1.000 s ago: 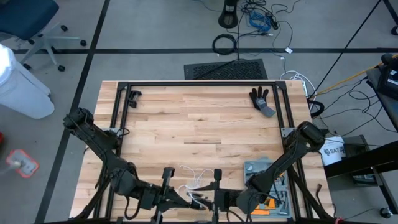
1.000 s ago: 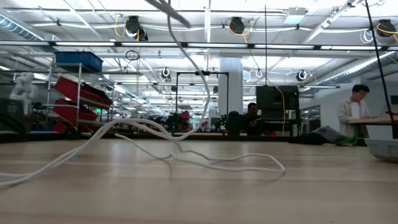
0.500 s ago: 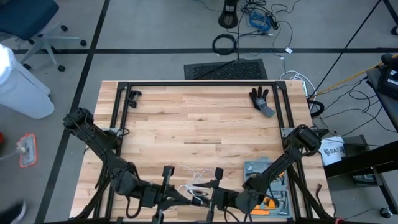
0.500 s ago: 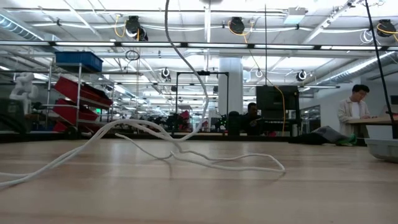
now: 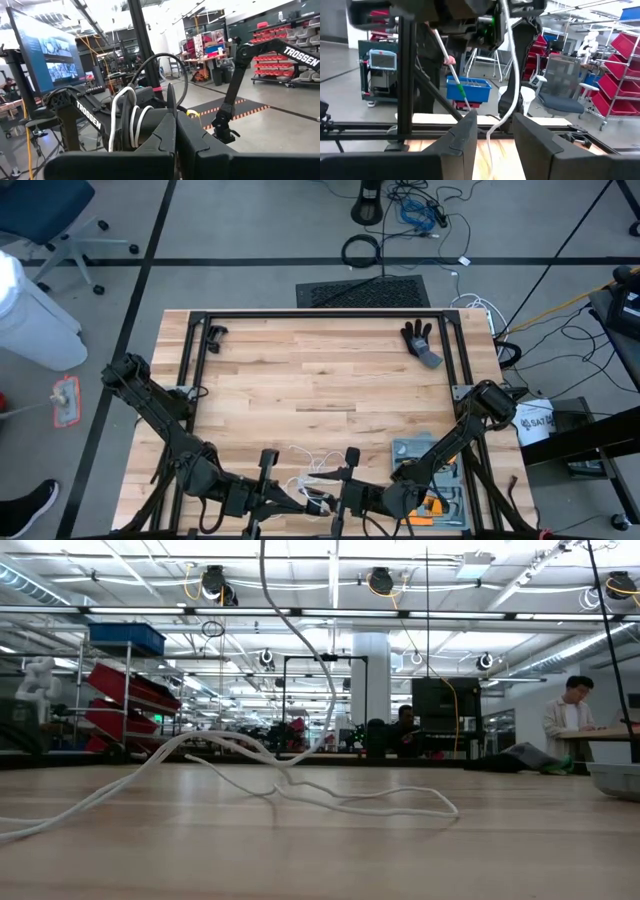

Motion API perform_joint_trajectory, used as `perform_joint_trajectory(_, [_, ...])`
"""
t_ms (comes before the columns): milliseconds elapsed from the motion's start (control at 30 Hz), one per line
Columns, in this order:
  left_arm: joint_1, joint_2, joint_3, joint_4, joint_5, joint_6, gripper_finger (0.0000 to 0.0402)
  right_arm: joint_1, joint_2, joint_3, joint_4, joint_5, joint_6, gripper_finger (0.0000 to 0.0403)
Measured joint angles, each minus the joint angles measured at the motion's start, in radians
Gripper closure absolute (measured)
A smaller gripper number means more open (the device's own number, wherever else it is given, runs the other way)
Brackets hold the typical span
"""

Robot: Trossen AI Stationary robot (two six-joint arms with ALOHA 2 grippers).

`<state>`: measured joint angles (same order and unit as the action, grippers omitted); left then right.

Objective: Coil cords
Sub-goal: Coil the white cable wire onto the spool

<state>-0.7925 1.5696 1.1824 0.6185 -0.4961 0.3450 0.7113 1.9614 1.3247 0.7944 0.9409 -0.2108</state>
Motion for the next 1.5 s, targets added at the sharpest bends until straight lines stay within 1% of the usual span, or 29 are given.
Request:
perform_joint_trajectory(100, [-0.002, 0.0, 0.0, 0.0, 0.001, 0.0, 0.04, 0.0, 0.001, 0.0, -0.003, -0.001, -0.01, 0.0316])
perform_joint_trajectory(267, [-0.002, 0.0, 0.0, 0.0, 0.002, -0.001, 0.04, 0.0, 0.0, 0.0, 0.001, -0.004, -0.019, 0.0388])
perform_joint_trajectory(300, [-0.002, 0.0, 0.0, 0.0, 0.002, -0.001, 0.04, 0.0, 0.0, 0.0, 0.001, -0.004, -0.022, 0.0395])
perform_joint_trajectory(500, [-0.001, 0.0, 0.0, 0.0, 0.002, -0.002, 0.04, -0.001, 0.0, 0.0, -0.002, -0.012, -0.014, 0.0401])
perform_joint_trajectory(700, [0.003, 0.0, 0.0, 0.001, 0.0, 0.0, 0.04, -0.015, 0.0, 0.0, -0.014, -0.144, 0.008, 0.0402])
perform_joint_trajectory(833, [0.003, 0.0, 0.0, 0.014, -0.029, 0.01, 0.04, -0.031, 0.0, 0.0, -0.042, -0.221, 0.049, 0.0403])
perform_joint_trajectory(967, [0.003, 0.001, 0.0, 0.049, -0.033, 0.036, 0.04, -0.044, 0.0, 0.0, -0.091, -0.267, 0.102, 0.0403])
perform_joint_trajectory(1067, [0.002, 0.001, 0.0, 0.073, -0.035, 0.06, 0.04, -0.045, 0.0, 0.0, -0.125, -0.27, 0.121, 0.0403])
perform_joint_trajectory(1133, [0.0, 0.001, 0.0, 0.074, -0.038, 0.073, 0.04, -0.045, 0.0, 0.0, -0.132, -0.27, 0.121, 0.0403])
perform_joint_trajectory(1267, [-0.002, 0.001, 0.0, 0.08, -0.08, 0.087, 0.04, -0.044, 0.0, 0.0, -0.138, -0.267, 0.121, 0.0403])
perform_joint_trajectory(1333, [-0.002, 0.001, 0.0, 0.078, -0.082, 0.087, 0.04, -0.037, 0.0, 0.0, -0.135, -0.242, 0.114, 0.0403])
perform_joint_trajectory(1433, [-0.005, 0.001, 0.0, 0.076, -0.083, 0.089, 0.04, -0.011, -0.006, 0.0, -0.132, -0.109, 0.075, 0.0403])
perform_joint_trajectory(1500, [-0.012, 0.001, 0.0, 0.078, -0.084, 0.102, 0.04, 0.018, -0.018, 0.0, -0.126, -0.028, -0.004, 0.0402])
